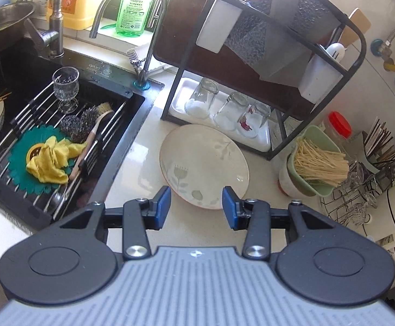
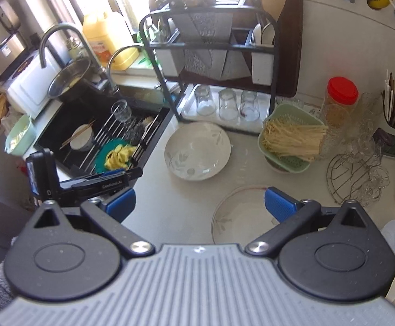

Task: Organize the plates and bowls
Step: 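Move both grippers toward the other leaf plate by the dish rack, then close the left gripper on the second leaf plate rim while the right gripper clamps it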

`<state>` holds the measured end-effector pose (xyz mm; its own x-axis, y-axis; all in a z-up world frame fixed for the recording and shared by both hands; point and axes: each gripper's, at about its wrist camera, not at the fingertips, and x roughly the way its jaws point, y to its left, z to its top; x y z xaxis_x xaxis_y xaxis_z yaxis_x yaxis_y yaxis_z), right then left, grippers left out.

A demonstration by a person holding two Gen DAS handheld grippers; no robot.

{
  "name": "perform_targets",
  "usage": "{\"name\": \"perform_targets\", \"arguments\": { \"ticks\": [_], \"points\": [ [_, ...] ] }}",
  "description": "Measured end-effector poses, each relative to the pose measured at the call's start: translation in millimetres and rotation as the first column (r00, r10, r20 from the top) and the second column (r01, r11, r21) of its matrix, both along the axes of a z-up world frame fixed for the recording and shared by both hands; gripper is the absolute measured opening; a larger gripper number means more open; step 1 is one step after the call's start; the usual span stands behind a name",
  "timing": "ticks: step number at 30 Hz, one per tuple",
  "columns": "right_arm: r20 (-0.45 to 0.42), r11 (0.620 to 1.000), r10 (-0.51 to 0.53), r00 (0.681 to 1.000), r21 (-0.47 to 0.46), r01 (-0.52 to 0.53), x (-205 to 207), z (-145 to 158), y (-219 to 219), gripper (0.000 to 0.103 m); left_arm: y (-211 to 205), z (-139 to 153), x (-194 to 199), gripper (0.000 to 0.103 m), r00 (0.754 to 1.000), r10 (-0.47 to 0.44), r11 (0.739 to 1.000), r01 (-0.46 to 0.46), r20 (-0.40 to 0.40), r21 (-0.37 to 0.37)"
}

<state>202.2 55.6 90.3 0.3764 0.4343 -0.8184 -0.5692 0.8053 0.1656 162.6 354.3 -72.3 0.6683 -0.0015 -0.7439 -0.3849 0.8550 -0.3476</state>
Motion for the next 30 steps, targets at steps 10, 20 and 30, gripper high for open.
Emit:
{"name": "perform_targets", "arguments": {
  "ticks": [10,20,30],
  "points": [
    [-0.01,0.998,-0.059,0.998,0.022,0.059,12.8,-12.2,48.3,0.103,48.8,2.4,39.0,0.047,0.992,-0.127,0.992,0.127,-0.023,0.008],
    [-0.051,0.979,-0.204,0.978,0.015,0.205,40.6,-62.1,75.4,0.103,87.9,-22.7,76.8,0.047,0.976,-0.207,0.978,0.205,-0.069,-0.031],
    [-0.085,0.967,-0.255,0.963,-0.007,0.255,73.7,-146.2,95.9,0.103,102.2,-54.7,108.6,0.048,0.947,-0.299,0.954,0.294,-0.12,-0.06]
  ]
}}
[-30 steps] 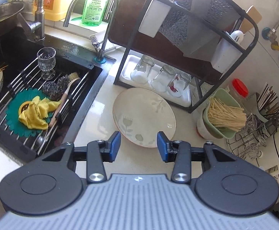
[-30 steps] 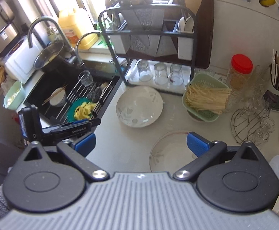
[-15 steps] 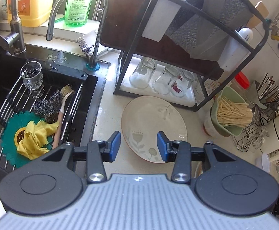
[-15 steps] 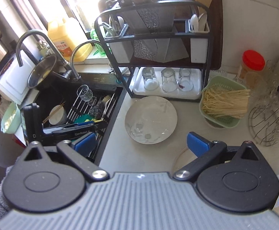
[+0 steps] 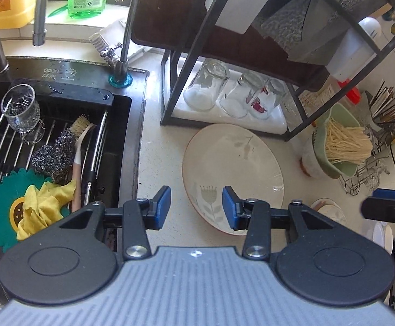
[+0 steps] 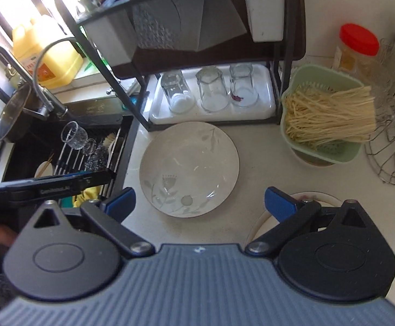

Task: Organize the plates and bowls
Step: 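Close the left gripper on the second leaf plate rim while the right gripper clamps it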

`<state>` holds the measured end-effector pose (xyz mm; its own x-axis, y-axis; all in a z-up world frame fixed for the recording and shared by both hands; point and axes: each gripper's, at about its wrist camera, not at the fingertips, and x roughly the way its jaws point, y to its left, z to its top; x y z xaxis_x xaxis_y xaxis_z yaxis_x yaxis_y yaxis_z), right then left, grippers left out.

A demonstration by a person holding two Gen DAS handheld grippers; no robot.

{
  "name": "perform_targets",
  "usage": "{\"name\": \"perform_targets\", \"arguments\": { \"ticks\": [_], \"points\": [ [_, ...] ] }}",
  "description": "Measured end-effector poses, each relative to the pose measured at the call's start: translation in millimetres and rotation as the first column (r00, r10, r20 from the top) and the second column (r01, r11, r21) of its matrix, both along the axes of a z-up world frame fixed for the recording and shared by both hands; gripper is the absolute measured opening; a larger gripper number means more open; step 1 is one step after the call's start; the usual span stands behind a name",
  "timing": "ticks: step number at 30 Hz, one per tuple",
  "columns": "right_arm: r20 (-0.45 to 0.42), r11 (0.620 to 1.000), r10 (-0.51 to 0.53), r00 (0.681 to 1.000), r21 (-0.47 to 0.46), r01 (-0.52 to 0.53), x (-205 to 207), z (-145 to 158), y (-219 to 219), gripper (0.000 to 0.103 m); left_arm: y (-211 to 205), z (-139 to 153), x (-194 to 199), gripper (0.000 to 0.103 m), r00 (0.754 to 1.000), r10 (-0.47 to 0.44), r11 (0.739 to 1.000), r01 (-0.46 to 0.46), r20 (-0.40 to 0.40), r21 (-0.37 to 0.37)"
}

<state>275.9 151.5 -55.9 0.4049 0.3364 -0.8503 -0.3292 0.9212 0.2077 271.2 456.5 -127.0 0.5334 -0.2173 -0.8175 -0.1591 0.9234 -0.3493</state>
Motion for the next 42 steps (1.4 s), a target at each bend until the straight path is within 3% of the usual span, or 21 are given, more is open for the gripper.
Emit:
{"name": "perform_targets", "arguments": {
  "ticks": [6,13,17,23,25,27,29,30,34,39,42],
  "points": [
    [-0.002,0.998,-0.065,0.998,0.008,0.065,20.6,-46.2,-0.3,0.103,6.2,-23.3,18.9,0.047,0.999,-0.033,0.999,0.032,-0.036,-0.022],
    [-0.041,0.994,-0.108,0.993,0.024,0.109,43.1,-71.0,-1.2,0.103,17.2,-44.5,41.8,0.047,0.996,-0.043,0.998,0.039,-0.074,-0.054],
    [-0.07,0.987,-0.115,0.991,0.101,0.122,58.3,-87.8,-2.5,0.098,18.2,-51.7,53.5,0.047,0.995,-0.07,0.995,0.065,-0.068,-0.08],
    [-0.052,0.977,-0.196,0.979,0.072,0.2,76.0,-108.0,-2.0,0.09,17.7,-65.0,69.3,0.046,0.992,-0.095,0.99,0.086,-0.081,-0.11],
    [-0.078,0.97,-0.224,0.971,0.079,0.23,82.2,-115.1,-4.0,0.078,20.0,-69.3,72.8,0.045,0.992,-0.1,0.988,0.09,-0.078,-0.122],
    [-0.076,0.965,-0.245,0.967,0.077,0.25,83.5,-118.3,-5.7,0.072,22.6,-74.0,76.8,0.04,0.991,-0.106,0.987,0.095,-0.081,-0.132],
    [-0.068,0.971,-0.233,0.97,0.04,0.236,85.0,-121.2,-2.7,0.062,25.0,-78.3,80.8,0.039,0.989,-0.118,0.984,0.105,-0.085,-0.143],
    [-0.069,0.974,-0.223,0.972,0.027,0.225,85.8,-122.4,-0.6,0.052,25.6,-79.9,82.5,0.037,0.988,-0.129,0.983,0.116,-0.083,-0.145],
    [-0.074,0.985,-0.175,0.982,-0.025,0.173,89.1,-130.4,9.2,0.038,26.8,-88.0,87.4,0.031,0.985,-0.149,0.979,0.135,-0.081,-0.152],
    [-0.076,0.985,-0.17,0.983,-0.047,0.166,89.2,-137.6,15.5,0.033,22.1,-96.2,87.3,0.017,0.978,-0.184,0.973,0.167,-0.097,-0.157],
    [-0.079,0.984,-0.179,0.981,-0.039,0.176,89.8,-141.1,16.4,0.024,21.2,-99.0,86.1,0.015,0.978,-0.185,0.971,0.167,-0.096,-0.168]
  ]
}}
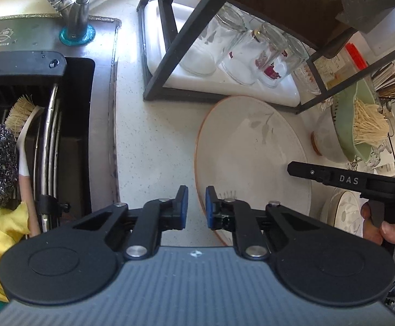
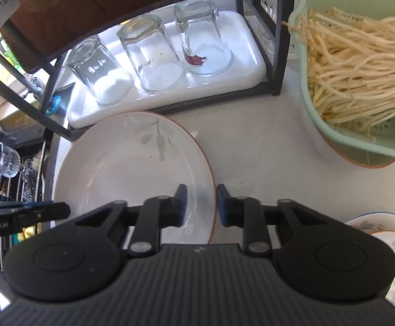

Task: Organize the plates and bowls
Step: 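Close the left gripper on the second leaf plate rim while the right gripper clamps it, then lift the leaf plate with both grippers and carry it toward the plate stack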

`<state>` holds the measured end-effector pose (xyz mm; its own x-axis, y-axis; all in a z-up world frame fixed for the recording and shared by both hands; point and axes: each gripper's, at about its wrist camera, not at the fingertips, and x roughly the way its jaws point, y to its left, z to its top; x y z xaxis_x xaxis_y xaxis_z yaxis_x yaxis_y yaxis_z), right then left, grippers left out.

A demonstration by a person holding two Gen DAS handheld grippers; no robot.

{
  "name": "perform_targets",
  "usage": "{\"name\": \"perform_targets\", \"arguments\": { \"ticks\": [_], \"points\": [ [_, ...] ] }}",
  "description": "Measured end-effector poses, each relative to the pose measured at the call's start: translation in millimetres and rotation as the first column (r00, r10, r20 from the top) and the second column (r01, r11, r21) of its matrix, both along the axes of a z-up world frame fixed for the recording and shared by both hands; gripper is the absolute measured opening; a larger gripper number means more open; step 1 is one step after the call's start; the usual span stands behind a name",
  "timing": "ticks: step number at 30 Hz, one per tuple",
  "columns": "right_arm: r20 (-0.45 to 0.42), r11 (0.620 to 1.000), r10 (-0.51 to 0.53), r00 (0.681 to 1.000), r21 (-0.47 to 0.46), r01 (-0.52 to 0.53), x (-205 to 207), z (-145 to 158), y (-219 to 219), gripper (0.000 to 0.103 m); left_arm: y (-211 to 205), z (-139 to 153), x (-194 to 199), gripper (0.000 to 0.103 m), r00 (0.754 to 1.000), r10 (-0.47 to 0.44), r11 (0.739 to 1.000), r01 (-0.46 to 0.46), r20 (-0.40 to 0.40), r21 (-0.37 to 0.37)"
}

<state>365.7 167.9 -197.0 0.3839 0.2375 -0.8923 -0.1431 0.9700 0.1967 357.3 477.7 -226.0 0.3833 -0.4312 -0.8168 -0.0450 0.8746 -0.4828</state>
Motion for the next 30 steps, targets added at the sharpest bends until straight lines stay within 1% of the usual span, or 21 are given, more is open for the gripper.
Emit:
{"name": "perform_targets", "arguments": {
  "ticks": [3,6,10,14,18,21,22,25,28,30],
  "points": [
    [0.013,1.0,-0.008,1.0,-0.002,0.008,-0.9,-0.8,0.1,0.02,-0.7,-2.4,2.2,0.013,1.0,-0.005,1.0,0.005,-0.002,-0.005],
    [-0.006,0.999,-0.022,1.0,0.031,0.022,0.3,-2.0,-4.2,0.019,-1.1,-1.9,3.7,0.01,1.0,0.002,1.0,-0.002,0.023,-0.005],
    [-0.005,0.998,-0.008,1.0,0.054,0.008,1.1,-4.3,-6.3,0.019,-1.6,-8.4,8.1,0.009,0.999,0.038,0.999,-0.038,0.009,-0.022],
    [-0.018,0.992,-0.011,1.0,0.129,0.013,0.9,-7.2,-14.8,0.019,-4.1,-8.2,9.4,0.009,0.999,0.044,0.999,-0.044,0.017,0.0],
    [-0.051,0.976,-0.011,0.999,0.217,0.022,-0.5,-10.0,-24.5,0.019,-1.1,-8.1,8.9,0.009,0.998,0.062,0.998,-0.062,0.001,-0.008],
    [-0.041,0.974,0.011,0.999,0.225,-0.002,-5.0,-6.4,-23.7,0.02,-2.3,-3.8,2.6,0.009,0.998,0.067,0.998,-0.067,0.003,0.008],
    [-0.04,0.971,0.01,0.999,0.24,0.0,-6.2,-5.6,-25.5,0.02,-1.5,-2.8,0.3,0.009,0.997,0.074,0.997,-0.074,0.003,0.007],
    [-0.043,0.957,0.012,0.999,0.291,0.001,-7.2,-3.5,-29.8,0.02,5.2,-2.7,-5.3,0.009,0.994,0.11,0.993,-0.111,-0.013,-0.03],
    [-0.042,0.946,0.028,0.999,0.324,-0.012,-7.8,-1.8,-32.4,0.02,7.0,0.4,-8.7,0.009,0.993,0.119,0.993,-0.119,-0.013,-0.027],
    [-0.036,0.941,0.037,0.999,0.338,-0.023,-9.5,0.7,-33.0,0.02,9.9,2.0,-10.8,0.009,0.992,0.127,0.991,-0.127,-0.013,-0.042]
  ]
}}
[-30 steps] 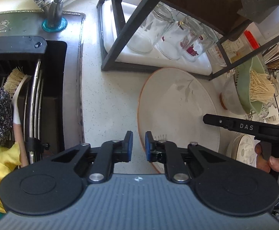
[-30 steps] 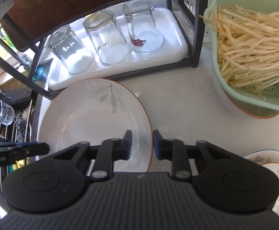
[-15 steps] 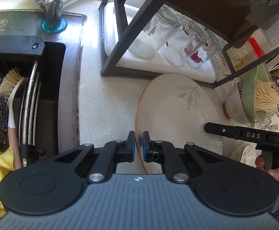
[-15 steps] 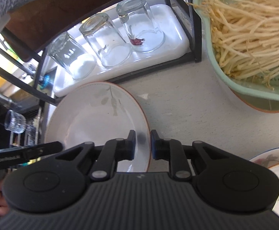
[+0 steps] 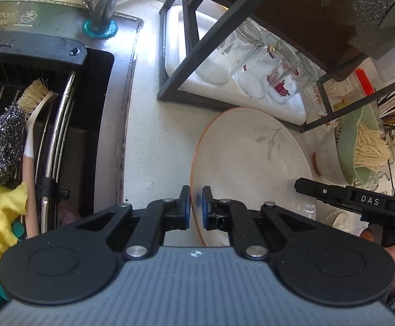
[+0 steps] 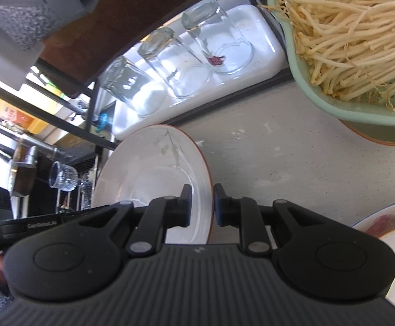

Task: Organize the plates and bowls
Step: 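Lift the leaf plate with both grippers and carry it toward the plate stack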

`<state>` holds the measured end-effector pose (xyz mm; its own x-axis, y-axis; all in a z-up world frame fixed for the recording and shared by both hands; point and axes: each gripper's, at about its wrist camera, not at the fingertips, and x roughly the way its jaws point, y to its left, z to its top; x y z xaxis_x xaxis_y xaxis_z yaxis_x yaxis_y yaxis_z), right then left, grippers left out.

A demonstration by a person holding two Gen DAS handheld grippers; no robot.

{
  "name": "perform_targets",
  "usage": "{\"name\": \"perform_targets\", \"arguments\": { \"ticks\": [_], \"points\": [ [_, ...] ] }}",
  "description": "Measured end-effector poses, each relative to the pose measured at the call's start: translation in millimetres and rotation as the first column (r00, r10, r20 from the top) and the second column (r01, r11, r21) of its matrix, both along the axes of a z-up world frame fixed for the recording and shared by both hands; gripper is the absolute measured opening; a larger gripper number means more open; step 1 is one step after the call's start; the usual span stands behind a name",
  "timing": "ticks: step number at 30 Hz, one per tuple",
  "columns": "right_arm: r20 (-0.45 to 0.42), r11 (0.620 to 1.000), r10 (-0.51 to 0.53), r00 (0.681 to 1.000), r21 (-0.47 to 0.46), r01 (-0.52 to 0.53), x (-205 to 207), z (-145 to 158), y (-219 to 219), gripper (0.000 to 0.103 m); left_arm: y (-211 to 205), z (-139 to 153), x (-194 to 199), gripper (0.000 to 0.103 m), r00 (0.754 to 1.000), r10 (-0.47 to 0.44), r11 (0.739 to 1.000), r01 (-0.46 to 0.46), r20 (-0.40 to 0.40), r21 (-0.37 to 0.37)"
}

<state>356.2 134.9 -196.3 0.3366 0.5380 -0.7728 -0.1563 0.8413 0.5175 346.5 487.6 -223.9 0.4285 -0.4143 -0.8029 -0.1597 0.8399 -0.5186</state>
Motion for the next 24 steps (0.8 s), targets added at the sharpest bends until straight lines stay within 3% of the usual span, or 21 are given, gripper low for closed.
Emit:
{"name": "perform_targets", "arguments": {
  "ticks": [12,24],
  "points": [
    [0.047,0.997,0.046,0.998,0.066,-0.049,-18.7,13.2,-12.9,0.02,-5.5,17.4,-17.4,0.009,0.999,0.009,1.0,-0.01,0.035,0.028],
    [0.081,0.992,0.033,0.996,0.115,-0.043,-48.1,28.9,-45.9,0.02,-28.8,30.4,-37.8,0.009,0.999,0.001,1.0,-0.001,0.052,-0.002]
  ]
}}
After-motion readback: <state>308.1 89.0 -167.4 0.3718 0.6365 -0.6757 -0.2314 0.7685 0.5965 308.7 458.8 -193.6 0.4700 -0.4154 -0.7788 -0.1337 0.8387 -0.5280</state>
